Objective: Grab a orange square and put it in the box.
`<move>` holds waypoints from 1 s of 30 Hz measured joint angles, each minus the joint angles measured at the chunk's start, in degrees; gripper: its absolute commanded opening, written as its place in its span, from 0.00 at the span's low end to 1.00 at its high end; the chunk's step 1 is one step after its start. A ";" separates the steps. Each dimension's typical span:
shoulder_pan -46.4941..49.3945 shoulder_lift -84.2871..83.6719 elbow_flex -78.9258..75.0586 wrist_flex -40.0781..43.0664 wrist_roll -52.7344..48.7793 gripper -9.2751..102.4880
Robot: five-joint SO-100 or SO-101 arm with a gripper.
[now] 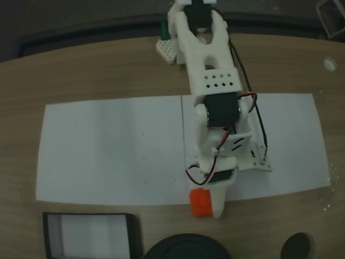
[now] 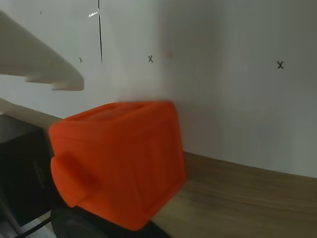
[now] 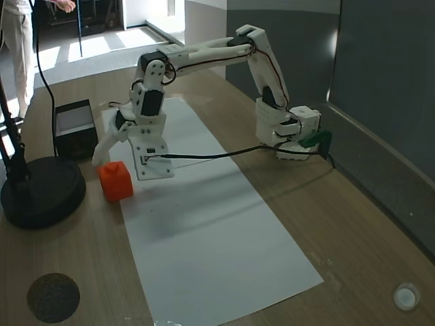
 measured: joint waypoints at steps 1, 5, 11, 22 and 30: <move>0.26 -0.88 -0.88 0.00 0.00 0.41; 0.35 -3.69 -2.81 0.00 0.00 0.41; 0.35 -8.26 -5.36 0.00 0.00 0.39; 0.79 -11.78 -9.58 -0.35 -7.91 0.11; 7.91 -10.46 -25.05 7.12 -8.79 0.11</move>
